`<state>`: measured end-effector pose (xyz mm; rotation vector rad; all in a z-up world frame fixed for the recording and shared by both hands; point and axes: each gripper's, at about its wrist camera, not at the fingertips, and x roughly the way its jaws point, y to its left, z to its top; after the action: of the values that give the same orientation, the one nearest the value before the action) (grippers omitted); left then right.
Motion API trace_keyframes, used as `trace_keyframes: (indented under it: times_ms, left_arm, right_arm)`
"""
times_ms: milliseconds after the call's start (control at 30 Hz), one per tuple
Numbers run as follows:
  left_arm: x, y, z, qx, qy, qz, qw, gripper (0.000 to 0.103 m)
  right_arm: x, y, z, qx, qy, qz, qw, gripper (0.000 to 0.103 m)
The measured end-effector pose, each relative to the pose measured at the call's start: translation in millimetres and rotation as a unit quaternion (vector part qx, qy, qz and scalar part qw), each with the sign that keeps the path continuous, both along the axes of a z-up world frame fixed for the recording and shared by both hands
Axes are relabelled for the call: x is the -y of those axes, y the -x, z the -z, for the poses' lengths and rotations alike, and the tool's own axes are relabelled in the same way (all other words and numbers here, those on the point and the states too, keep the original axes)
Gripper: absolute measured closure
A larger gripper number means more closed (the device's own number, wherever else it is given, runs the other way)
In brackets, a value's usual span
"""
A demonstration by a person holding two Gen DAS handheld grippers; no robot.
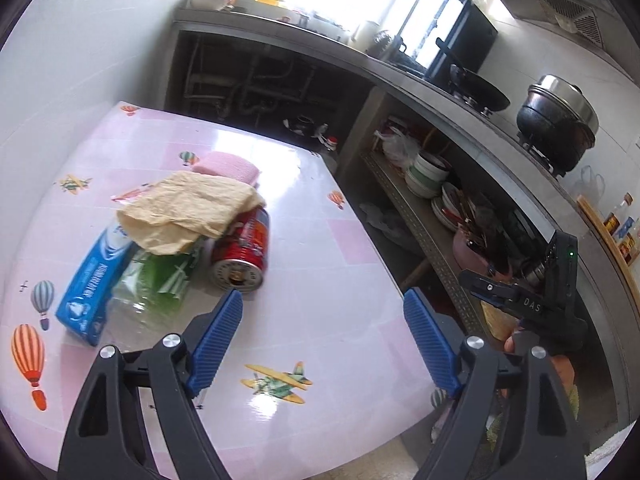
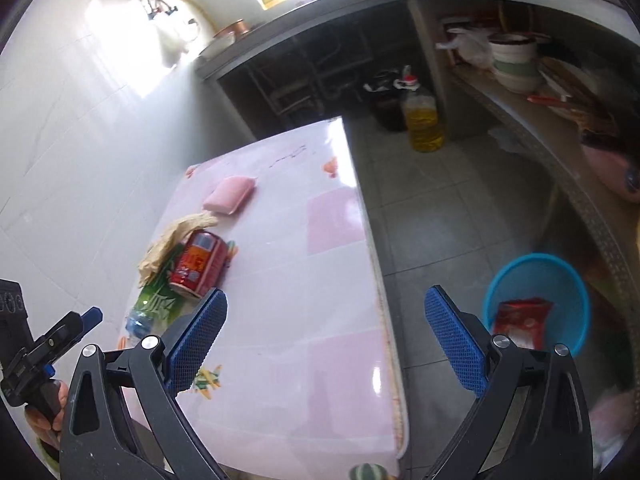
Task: Collect trash
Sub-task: 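Return both tools to the table toward the tan paper towel, then grasp the tan paper towel with the left tool and lift it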
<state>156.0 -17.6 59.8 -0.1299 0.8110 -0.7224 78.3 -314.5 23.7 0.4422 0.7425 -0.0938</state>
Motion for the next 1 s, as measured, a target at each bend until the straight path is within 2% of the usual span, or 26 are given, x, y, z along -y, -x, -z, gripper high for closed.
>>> trace_keyframes:
  times_ms: [167,300,467,633,767,933,1000]
  left_arm:
    - [-22,-6,-1,0.009,0.002,-0.023,0.9997,0.022]
    - [-29,-19,-6,0.022,-0.011,-0.034,0.9991,0.022]
    - [-15,-55,-10,0.043,-0.055,-0.018,0.9974,0.02]
    - [9,-116,3,-0.007,-0.081,-0.027,0.9963,0.02]
    - [27,-163,30,-0.04,-0.125,-0.037,0.9906,0.02]
    - [32,-187,53,-0.067,-0.148,-0.025,0.9864,0.021]
    - [32,-190,59,-0.068,-0.155,-0.023,0.9853,0.028]
  right_arm:
    - [-20,-22,0,-0.009,-0.013,-0.035,0.999,0.008]
    - [-31,-33,-3,-0.016,-0.027,-0.05,0.998,0.008]
    - [-40,-42,-2,-0.02,-0.044,-0.066,0.997,0.008]
    - [-49,-53,-1,-0.026,-0.044,-0.077,0.996,0.008]
    - [-50,-70,-4,-0.03,-0.046,-0.083,0.995,0.008]
    - [-49,-95,-8,-0.028,-0.048,-0.088,0.995,0.008]
    - [-51,-103,-7,-0.029,-0.05,-0.091,0.994,0.008]
